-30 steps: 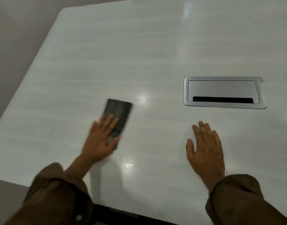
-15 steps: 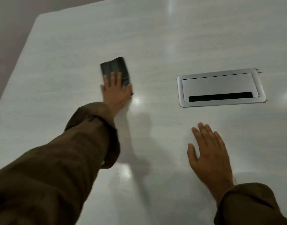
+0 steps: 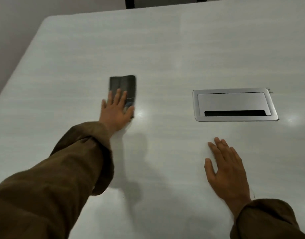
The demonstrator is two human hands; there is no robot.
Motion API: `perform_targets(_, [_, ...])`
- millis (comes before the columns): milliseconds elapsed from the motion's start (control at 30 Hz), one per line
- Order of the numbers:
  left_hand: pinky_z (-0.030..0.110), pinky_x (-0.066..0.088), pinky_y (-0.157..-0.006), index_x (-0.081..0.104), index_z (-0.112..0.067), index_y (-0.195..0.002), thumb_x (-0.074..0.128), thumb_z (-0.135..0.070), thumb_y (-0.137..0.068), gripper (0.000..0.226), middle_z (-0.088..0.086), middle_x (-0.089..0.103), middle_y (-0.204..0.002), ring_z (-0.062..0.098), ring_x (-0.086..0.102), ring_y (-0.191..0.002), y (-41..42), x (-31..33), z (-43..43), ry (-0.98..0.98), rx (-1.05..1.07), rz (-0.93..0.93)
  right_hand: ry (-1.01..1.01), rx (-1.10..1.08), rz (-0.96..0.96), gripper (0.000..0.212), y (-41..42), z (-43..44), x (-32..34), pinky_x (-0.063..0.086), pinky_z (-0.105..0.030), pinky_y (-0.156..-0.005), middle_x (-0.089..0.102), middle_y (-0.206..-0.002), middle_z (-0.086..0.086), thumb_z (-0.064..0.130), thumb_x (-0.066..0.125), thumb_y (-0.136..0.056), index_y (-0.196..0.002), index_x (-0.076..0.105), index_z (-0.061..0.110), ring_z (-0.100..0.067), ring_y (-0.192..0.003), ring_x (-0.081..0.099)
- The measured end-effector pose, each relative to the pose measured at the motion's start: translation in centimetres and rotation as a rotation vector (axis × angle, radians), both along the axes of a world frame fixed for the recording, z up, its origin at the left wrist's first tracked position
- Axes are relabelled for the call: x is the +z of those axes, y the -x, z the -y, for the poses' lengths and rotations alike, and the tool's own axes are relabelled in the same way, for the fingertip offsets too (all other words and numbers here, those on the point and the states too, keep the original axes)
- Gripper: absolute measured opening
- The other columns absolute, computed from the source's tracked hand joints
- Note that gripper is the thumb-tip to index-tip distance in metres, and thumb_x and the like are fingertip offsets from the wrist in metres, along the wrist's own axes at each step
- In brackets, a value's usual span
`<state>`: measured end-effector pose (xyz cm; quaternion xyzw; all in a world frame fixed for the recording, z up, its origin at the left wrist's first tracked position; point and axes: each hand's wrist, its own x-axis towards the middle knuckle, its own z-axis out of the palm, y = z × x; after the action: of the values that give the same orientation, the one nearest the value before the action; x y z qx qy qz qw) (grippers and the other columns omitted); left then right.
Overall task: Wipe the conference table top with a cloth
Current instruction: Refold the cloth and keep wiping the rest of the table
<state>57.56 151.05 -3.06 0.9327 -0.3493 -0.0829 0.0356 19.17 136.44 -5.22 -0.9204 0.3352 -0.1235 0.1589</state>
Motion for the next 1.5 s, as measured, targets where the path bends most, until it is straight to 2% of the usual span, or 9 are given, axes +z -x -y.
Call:
perform_targets(167, [0.059, 0.010, -0.118, 0.009, -0.024, -0.158, 0.026, -0.061, -0.099, 0.072, 0.003, 0.003, -0.166, 0.031, -0.001, -0.151, 2.8, 0.4, -13.4, -0.028, 0.413, 0.009, -0.010, 0.020, 0.046, 0.054, 0.1, 0.0, 0.1, 0.023, -0.041, -0.120, 0.047, -0.150, -0.012, 0.036, 0.040, -0.095, -0.141, 0.051, 0.010, -0.027, -0.144, 0.038])
perform_targets(300, [0.061, 0.011, -0.117, 0.010, -0.021, -0.157, 0.025, -0.058, -0.099, 0.070, 0.009, 0.004, -0.165, 0.036, 0.000, -0.151, 10.0, -0.2, -12.5, -0.022, 0.582, -0.007, -0.024, 0.036, 0.087, 0.055, 0.5, 0.4, -0.1, 0.025, -0.044, -0.119, 0.048, -0.149, -0.015, 0.036, 0.039, -0.095, -0.140, 0.053, 0.007, -0.030, -0.142, 0.040])
perform_targets(633, [0.055, -0.007, -0.120, -0.006, -0.026, -0.157, 0.019, -0.058, -0.100, 0.070, 0.004, -0.014, -0.164, 0.031, -0.019, -0.149, 27.4, -0.1, 10.2, -0.042, 0.084, -0.065, -0.122, 0.306, -0.008, 0.066, 5.5, 3.6, 0.3, 0.016, -0.040, -0.123, 0.040, -0.156, -0.005, 0.052, 0.024, -0.095, -0.147, 0.045, 0.019, -0.022, -0.147, 0.032])
perform_targets(833, [0.052, 0.008, -0.121, 0.002, -0.033, -0.157, 0.013, -0.065, -0.094, 0.072, -0.007, -0.008, -0.164, 0.021, -0.011, -0.151, 31.5, 0.5, 0.0, -0.095, -0.082, -0.016, 0.013, 0.258, 0.004, 0.053, 12.5, 6.3, -0.6, 0.024, -0.048, -0.120, 0.046, -0.152, -0.007, 0.039, 0.036, -0.098, -0.143, 0.052, 0.015, -0.027, -0.143, 0.039])
perform_targets(1000, [0.053, 0.010, -0.120, 0.004, -0.031, -0.157, 0.010, -0.071, -0.088, 0.081, -0.005, -0.006, -0.165, 0.023, -0.007, -0.152, 34.0, 1.7, -14.3, -0.109, 0.394, -0.053, 0.033, 0.254, 0.095, 0.051, 12.1, 6.0, -1.0, 0.024, -0.049, -0.119, 0.049, -0.150, -0.011, 0.033, 0.042, -0.095, -0.140, 0.054, 0.011, -0.031, -0.141, 0.041])
perform_targets(1067, [0.055, 0.004, -0.121, 0.003, -0.028, -0.157, 0.011, -0.071, -0.089, 0.081, -0.002, -0.006, -0.165, 0.025, -0.010, -0.151, 35.2, 1.5, -15.7, -0.109, 0.571, -0.070, 0.045, 0.271, 0.101, 0.051, 12.2, 5.8, -1.2, 0.022, -0.049, -0.119, 0.048, -0.150, -0.013, 0.032, 0.043, -0.095, -0.140, 0.052, 0.011, -0.031, -0.142, 0.040])
perform_targets(1233, [0.057, -0.004, -0.119, -0.004, -0.024, -0.157, 0.019, -0.058, -0.100, 0.071, 0.004, -0.011, -0.165, 0.032, -0.014, -0.150, 36.2, 0.7, -11.3, -0.077, 0.706, -0.087, 0.036, 0.272, 0.071, 0.052, 12.1, 5.6, -1.1, 0.019, -0.048, -0.120, 0.045, -0.152, -0.013, 0.033, 0.042, -0.096, -0.142, 0.050, 0.011, -0.032, -0.144, 0.036])
perform_targets(1333, [0.058, -0.004, -0.117, 0.002, -0.023, -0.157, 0.016, -0.059, -0.098, 0.072, 0.007, -0.005, -0.165, 0.035, -0.009, -0.150, 38.5, 0.1, -6.4, -0.016, 0.542, -0.067, 0.048, 0.259, 0.079, 0.051, 12.2, 5.5, -0.8, 0.022, -0.049, -0.120, 0.047, -0.150, -0.013, 0.033, 0.041, -0.097, -0.142, 0.051, 0.011, -0.032, -0.142, 0.040])
perform_targets(1500, [0.062, 0.009, -0.118, 0.015, -0.025, -0.157, 0.028, -0.061, -0.094, 0.073, 0.004, 0.008, -0.165, 0.034, 0.000, -0.151, 43.9, -0.6, -1.1, 0.024, -0.048, -0.043, -0.004, 0.316, 0.015, 0.054, 13.0, 6.6, 0.3, 0.026, -0.048, -0.118, 0.047, -0.150, -0.014, 0.037, 0.037, -0.097, -0.142, 0.051, 0.009, -0.032, -0.141, 0.041])
